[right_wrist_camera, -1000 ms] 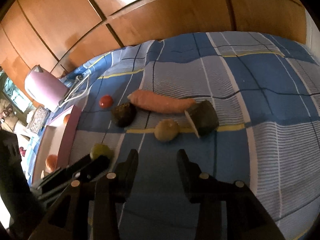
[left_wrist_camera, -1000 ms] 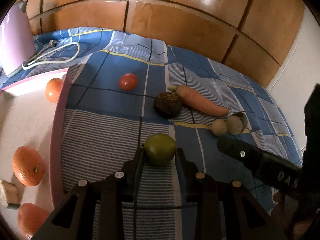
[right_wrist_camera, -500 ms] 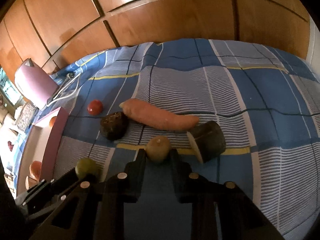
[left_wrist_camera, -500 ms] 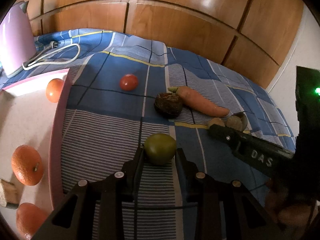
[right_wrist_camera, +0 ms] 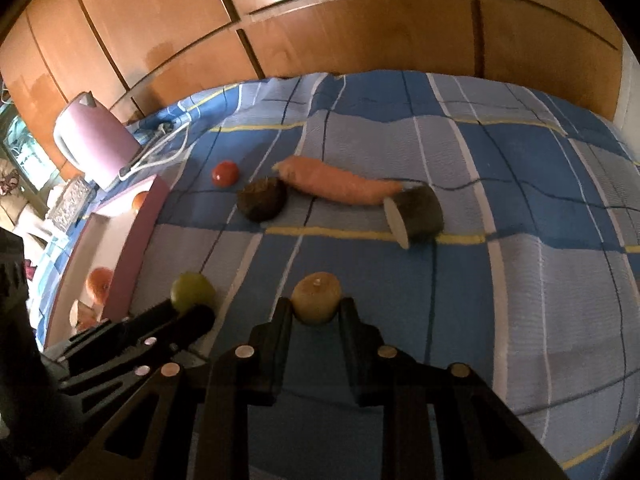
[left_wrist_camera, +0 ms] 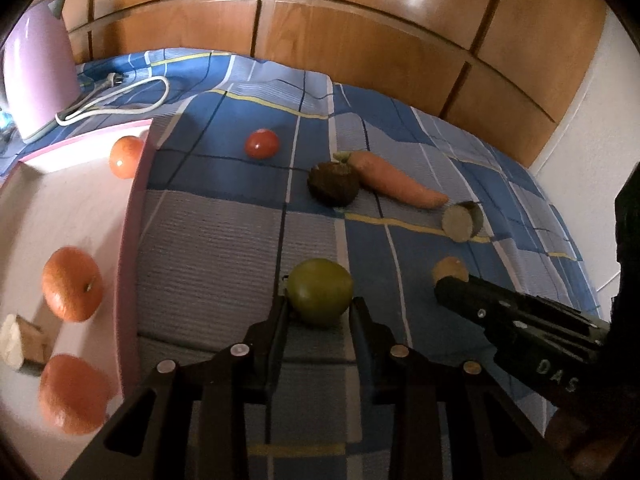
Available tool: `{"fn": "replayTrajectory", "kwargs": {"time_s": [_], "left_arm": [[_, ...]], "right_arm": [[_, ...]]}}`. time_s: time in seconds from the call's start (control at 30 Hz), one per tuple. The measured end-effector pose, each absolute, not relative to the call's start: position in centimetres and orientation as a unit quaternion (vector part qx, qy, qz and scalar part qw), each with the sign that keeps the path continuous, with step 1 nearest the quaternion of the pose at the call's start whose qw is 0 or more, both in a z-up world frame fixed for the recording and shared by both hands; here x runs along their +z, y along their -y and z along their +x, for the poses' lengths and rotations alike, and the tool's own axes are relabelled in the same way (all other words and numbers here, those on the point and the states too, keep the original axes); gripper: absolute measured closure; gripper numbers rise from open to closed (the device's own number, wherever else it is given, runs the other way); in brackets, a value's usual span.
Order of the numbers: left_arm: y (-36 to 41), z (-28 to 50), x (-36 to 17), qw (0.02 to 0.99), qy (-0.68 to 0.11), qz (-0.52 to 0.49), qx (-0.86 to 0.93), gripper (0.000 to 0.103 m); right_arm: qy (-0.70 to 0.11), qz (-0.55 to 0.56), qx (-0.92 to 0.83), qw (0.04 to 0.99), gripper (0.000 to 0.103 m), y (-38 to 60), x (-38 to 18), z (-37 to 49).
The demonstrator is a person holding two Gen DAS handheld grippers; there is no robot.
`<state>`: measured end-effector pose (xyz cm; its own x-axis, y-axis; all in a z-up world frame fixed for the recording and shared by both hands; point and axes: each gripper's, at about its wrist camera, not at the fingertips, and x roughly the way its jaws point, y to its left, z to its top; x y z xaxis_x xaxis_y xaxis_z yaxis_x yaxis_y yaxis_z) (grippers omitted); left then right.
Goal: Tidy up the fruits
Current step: 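Carry the lime with the left tool while the right tool carries the tan fruit into the tray, opening both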
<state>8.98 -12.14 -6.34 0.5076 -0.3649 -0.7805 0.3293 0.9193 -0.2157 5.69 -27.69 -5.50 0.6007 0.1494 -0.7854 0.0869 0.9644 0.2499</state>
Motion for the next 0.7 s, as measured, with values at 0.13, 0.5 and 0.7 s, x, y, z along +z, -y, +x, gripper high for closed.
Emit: {"fn": "replayTrajectory", "kwargs": {"time_s": [0.13,0.5,0.7], "left_arm": [[11.8,8.1,-5.6,0.872,-0.446,-0.017,-0.203,0.073],[10.4,6.8,-3.1,0.883,-0.421,-0.017,-0.206,0.083],[9.8,7.3,-3.8,0.875,-0.434,-0.031,-0.211,0.084]], "right_arm": [[-0.451,0.139,0.016,0.882,0.079,27.6,-5.6,5.0],[-0.451,0.106,0.023,0.886,0.079,25.4,-4.9,4.3],[-0.461,0.117,0.011,0.879,0.079,25.9,-5.7,4.0]]}}
